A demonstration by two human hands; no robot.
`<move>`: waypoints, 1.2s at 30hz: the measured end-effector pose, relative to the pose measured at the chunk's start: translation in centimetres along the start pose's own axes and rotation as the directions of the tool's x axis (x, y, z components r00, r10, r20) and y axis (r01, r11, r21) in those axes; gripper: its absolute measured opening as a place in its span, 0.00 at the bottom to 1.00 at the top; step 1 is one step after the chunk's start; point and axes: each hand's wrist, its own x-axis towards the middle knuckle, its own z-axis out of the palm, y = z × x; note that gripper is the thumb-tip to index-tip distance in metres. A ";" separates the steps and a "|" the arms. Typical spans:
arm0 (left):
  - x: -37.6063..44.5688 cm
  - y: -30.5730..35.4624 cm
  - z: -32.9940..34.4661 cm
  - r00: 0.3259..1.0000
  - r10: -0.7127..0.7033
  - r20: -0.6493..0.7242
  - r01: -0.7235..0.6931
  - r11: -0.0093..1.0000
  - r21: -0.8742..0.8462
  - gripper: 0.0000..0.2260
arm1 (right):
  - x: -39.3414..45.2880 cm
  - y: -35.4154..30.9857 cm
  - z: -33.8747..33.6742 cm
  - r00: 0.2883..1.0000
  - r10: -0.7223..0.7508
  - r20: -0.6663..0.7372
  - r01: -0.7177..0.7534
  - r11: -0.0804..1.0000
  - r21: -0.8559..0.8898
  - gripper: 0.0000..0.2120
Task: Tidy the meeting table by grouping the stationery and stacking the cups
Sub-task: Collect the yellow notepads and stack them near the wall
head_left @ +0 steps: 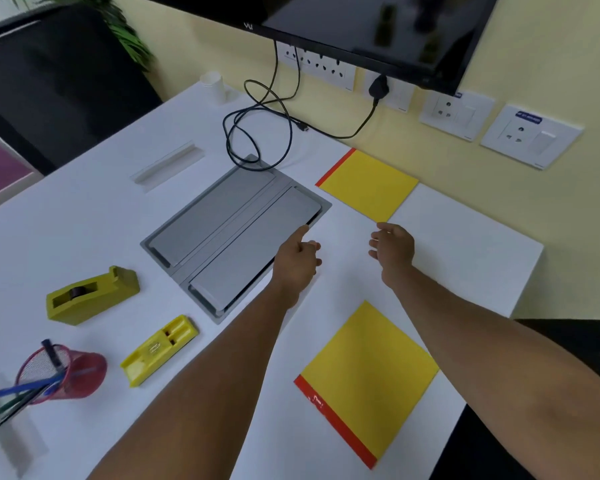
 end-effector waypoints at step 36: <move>-31.2 -16.7 -20.0 0.938 0.093 -0.334 -0.076 0.995 0.065 0.13 | -40.1 13.1 5.1 0.852 -0.076 0.519 0.266 0.915 -0.303 0.11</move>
